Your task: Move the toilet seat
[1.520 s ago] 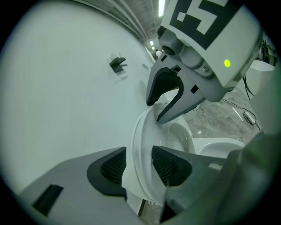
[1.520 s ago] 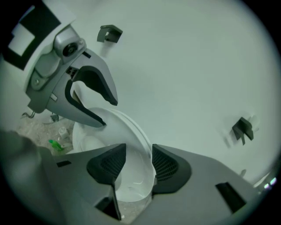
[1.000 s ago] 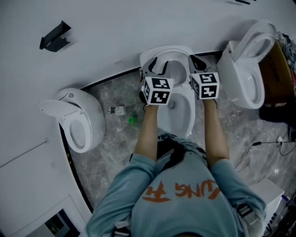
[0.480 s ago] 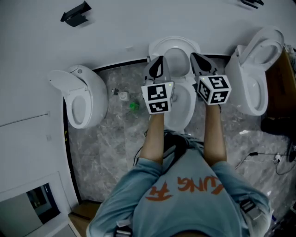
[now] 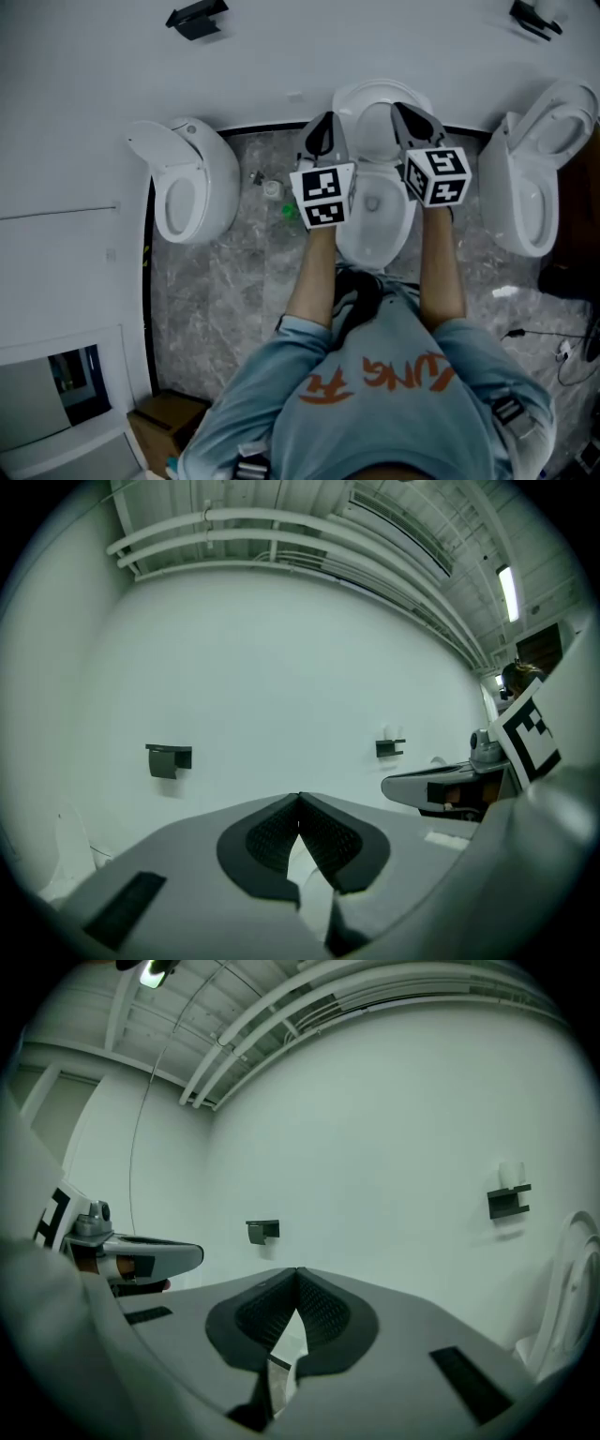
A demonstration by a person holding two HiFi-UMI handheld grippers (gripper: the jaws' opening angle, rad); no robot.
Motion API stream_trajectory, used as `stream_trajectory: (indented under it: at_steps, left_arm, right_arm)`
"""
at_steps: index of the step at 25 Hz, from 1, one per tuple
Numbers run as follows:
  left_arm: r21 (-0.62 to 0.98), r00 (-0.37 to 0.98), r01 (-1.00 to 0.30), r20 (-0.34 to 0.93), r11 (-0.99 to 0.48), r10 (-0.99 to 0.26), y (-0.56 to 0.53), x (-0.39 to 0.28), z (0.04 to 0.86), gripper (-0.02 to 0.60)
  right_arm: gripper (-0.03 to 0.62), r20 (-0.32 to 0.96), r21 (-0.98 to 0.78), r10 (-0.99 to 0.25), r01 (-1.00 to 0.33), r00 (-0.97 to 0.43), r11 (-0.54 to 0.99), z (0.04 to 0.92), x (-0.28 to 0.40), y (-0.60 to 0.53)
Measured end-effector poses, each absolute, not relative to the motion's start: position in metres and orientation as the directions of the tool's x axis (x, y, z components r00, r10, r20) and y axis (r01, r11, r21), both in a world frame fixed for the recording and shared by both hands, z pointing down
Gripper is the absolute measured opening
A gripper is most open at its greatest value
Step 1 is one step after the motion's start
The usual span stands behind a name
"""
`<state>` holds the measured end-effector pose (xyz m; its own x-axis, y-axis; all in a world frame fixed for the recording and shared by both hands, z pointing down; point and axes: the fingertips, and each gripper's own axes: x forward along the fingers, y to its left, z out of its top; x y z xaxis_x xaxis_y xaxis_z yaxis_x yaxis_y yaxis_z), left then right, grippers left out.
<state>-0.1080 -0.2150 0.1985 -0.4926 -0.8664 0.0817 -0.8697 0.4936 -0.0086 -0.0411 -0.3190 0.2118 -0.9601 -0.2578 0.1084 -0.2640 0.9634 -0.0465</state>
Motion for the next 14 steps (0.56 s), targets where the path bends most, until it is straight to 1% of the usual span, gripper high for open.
stream_trajectory:
  at_steps: [14]
  left_arm:
    - [-0.023, -0.503, -0.864, 0.101, 0.503, -0.859, -0.211, -0.126, 0.209, 0.002]
  right_arm:
    - [-0.002, 0.093, -0.025, -0.220, -0.223, -0.971, 0.974, 0.212, -0.064, -0.315]
